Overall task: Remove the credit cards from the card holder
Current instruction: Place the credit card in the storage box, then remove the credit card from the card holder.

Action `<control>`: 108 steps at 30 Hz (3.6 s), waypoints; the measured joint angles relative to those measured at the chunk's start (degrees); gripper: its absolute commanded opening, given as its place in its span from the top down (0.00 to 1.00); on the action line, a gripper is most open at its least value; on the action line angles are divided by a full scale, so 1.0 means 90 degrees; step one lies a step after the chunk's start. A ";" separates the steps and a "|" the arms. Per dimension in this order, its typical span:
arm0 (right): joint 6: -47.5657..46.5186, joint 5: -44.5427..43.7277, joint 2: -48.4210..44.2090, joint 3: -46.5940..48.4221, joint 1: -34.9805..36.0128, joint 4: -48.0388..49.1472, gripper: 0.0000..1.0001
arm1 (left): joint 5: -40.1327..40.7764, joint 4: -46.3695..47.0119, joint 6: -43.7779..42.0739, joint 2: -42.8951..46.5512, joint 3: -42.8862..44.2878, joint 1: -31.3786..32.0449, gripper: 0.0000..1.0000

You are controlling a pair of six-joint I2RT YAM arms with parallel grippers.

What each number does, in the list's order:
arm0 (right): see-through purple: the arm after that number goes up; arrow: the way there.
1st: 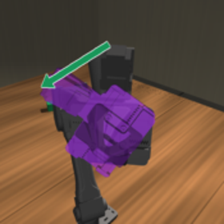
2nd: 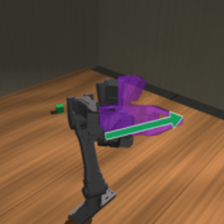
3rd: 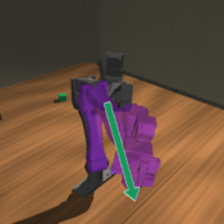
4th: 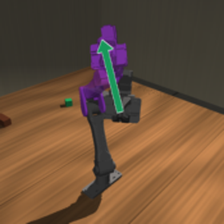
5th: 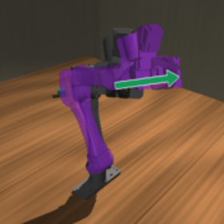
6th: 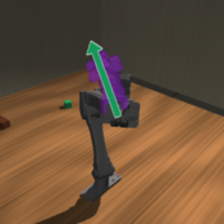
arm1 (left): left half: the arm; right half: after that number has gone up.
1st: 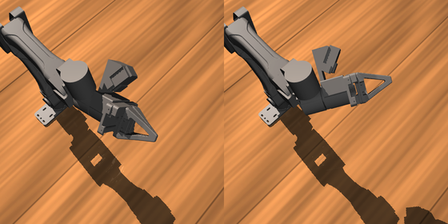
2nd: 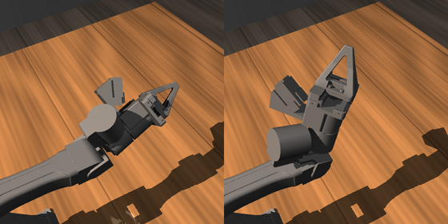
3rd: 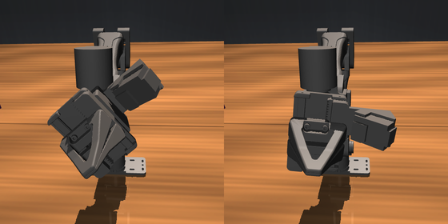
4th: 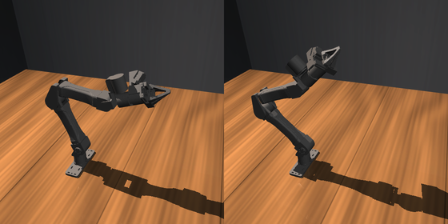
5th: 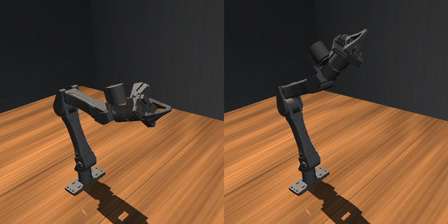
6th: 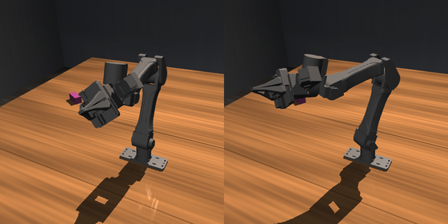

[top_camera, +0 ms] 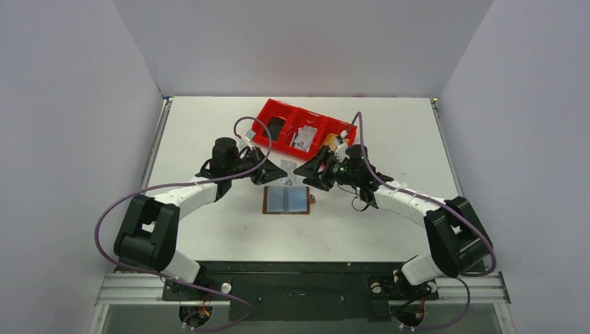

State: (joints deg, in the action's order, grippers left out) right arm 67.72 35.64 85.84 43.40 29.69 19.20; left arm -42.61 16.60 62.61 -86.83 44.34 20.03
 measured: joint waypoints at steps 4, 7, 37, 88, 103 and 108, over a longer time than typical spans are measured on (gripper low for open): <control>-0.0503 -0.0488 -0.0386 0.0194 0.0002 -0.0852 0.34 | 0.0080 -0.0170 -0.0134 0.0022 0.0002 0.0000 1.00; -0.0894 -0.1088 -0.0699 0.0364 0.0002 -0.1583 0.33 | 0.0187 -0.0512 -0.0364 0.0078 0.0051 0.0000 1.00; -0.2123 -0.3354 -0.2441 0.0466 0.0000 -0.4124 0.34 | 0.1904 -0.2888 -0.3189 -0.3048 0.5037 0.0199 1.00; -0.2314 -0.3582 -0.2509 0.0464 0.0005 -0.4663 0.34 | 0.3247 -0.4765 -0.4403 -0.4403 0.8046 0.0634 0.60; -0.2261 -0.3776 -0.1141 0.0845 0.1073 -0.4250 0.35 | 0.4031 -0.4527 -0.3910 -0.0816 0.3745 0.0629 0.60; -0.2159 -0.3917 -0.0486 0.1146 0.1513 -0.4058 0.36 | 0.4153 -0.4651 -0.3835 0.0066 0.2856 0.0544 0.60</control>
State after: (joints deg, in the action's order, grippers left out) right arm 48.29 0.38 81.47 53.71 43.31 -17.32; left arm -5.23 -25.26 28.10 -86.24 70.04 24.93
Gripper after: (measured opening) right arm 0.650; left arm 0.401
